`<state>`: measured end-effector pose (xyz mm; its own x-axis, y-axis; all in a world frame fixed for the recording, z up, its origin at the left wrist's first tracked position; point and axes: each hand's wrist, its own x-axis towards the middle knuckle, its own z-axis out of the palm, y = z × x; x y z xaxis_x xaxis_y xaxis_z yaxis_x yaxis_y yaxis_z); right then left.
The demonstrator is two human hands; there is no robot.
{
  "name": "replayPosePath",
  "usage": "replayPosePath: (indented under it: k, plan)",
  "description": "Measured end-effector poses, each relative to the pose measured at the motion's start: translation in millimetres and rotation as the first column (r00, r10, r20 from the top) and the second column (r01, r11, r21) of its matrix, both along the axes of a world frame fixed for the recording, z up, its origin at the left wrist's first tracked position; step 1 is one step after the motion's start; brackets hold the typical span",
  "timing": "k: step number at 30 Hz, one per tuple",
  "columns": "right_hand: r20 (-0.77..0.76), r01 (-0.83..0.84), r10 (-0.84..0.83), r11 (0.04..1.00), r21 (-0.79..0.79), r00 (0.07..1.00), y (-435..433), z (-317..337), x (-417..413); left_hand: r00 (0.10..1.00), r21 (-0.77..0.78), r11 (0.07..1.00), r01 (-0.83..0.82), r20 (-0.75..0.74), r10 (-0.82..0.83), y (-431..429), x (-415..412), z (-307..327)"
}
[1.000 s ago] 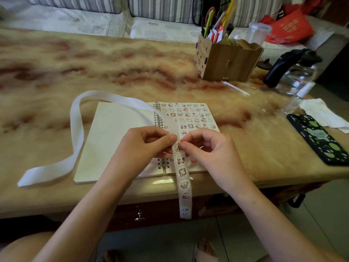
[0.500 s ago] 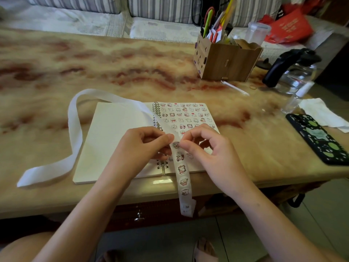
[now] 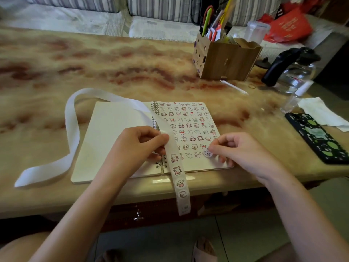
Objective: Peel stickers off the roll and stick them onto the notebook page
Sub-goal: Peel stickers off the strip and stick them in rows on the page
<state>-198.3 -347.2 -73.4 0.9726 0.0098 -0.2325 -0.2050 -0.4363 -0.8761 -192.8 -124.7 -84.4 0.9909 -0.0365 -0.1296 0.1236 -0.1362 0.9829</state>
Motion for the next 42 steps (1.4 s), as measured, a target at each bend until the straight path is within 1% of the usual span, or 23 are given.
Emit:
replayPosePath:
  k: [24, 42]
  plan:
    - [0.016, 0.023, -0.023, 1.000, -0.003, 1.000, -1, -6, 3, 1.000, -0.003, 1.000, 0.009, -0.007, -0.009, 0, 1, -1]
    - [0.077, 0.041, -0.035, 0.996, -0.076, 0.996, 3, -11, 3, 1.000, -0.011, 1.000, 0.007, -0.013, -0.007, -1, 2, -3]
